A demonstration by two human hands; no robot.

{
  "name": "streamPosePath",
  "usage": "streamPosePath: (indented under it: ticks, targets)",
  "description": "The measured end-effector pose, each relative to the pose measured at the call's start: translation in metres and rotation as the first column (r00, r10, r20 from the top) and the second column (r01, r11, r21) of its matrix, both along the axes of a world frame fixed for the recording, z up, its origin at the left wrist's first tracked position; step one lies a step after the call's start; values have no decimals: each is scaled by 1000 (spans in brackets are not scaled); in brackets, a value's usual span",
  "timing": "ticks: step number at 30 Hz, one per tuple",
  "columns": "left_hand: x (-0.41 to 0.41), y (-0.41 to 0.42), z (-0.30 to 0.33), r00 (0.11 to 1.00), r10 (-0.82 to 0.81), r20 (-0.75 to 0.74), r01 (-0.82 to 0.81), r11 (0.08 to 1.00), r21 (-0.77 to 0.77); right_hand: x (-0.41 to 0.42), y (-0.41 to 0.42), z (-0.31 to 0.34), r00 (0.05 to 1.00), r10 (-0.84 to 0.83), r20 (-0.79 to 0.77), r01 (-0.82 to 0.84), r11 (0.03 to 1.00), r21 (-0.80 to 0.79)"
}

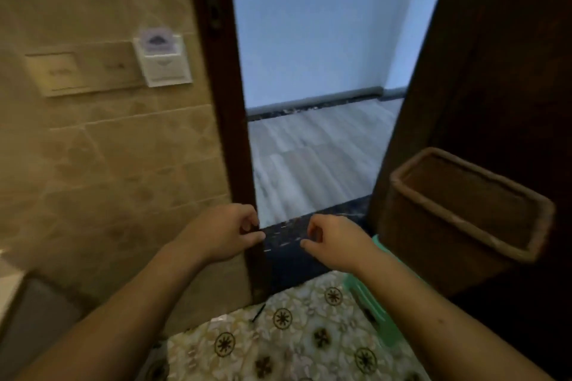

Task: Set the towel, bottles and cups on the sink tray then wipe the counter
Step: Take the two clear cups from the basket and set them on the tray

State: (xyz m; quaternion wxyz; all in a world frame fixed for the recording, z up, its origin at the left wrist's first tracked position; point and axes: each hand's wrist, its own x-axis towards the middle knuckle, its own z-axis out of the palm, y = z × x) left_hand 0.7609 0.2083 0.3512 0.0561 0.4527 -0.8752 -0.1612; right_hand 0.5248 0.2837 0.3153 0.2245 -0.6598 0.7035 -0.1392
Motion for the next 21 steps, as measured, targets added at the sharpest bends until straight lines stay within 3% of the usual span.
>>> streamPosePath:
  ticks: [9,14,21]
  targets:
    - [-238,-9,-30,919,-392,28,386,914,125,-181,71,-15,902,-429,-38,430,902,30]
    - [-353,-45,-57,847,-531,-32,530,836,143,-268,69,-19,837,-542,-75,546,835,63]
    - [-504,-132,-90,794,-591,-144,607,756,245,-395,14,-37,753,-651,-97,657,734,174]
